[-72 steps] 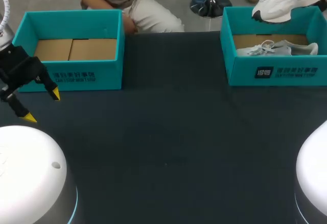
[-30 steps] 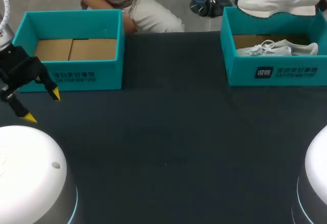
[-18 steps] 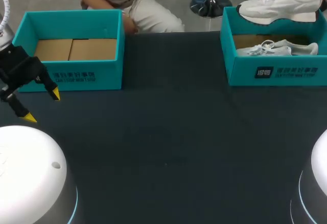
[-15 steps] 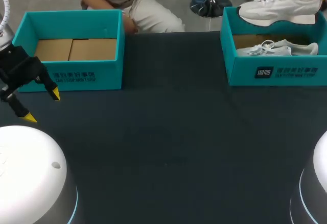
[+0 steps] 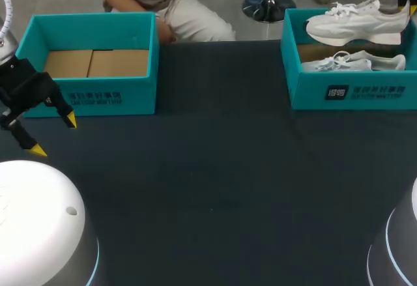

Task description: Take the shoe out of the shoebox, open the shoe tongue, remove and reinsert the insole, then place the shoe into the shoebox

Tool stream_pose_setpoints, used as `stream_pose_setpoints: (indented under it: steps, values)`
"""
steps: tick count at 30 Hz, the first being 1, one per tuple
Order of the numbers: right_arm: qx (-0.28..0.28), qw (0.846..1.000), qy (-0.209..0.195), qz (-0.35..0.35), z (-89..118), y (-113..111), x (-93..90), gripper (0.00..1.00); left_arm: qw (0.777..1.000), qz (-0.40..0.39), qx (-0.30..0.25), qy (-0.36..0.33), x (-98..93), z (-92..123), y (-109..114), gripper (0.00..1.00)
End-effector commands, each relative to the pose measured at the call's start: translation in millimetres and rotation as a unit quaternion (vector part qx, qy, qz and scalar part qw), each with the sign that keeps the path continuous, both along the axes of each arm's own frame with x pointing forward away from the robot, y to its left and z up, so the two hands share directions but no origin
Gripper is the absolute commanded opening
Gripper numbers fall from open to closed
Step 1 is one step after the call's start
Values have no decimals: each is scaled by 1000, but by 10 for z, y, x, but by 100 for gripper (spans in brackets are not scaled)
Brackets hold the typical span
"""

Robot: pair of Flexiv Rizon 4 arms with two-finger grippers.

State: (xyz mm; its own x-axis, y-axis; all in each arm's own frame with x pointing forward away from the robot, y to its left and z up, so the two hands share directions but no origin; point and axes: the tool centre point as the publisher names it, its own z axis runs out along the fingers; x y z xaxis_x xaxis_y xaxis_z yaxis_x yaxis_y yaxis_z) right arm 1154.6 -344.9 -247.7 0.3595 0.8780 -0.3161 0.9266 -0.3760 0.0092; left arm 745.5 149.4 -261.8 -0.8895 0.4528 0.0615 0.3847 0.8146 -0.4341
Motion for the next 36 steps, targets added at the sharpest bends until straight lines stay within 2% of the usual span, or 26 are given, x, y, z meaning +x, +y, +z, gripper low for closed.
stream_pose_setpoints:
  steps: [1,18,26,36]
  values:
    - [1,1000,-7,-1,-95,-24,-34,0,1000,0,1,-1,-6,-2,4,100]
    - [0,1000,-15,-8,-280,-93,99,0,1000,0,1,-1,-6,-2,4,100]
    - [-1,1000,-16,-18,-460,-56,140,0,1000,0,1,-1,-6,-2,4,100]
    - [-6,999,-18,-40,-642,-126,139,0,1000,0,1,-1,-6,-2,4,100]
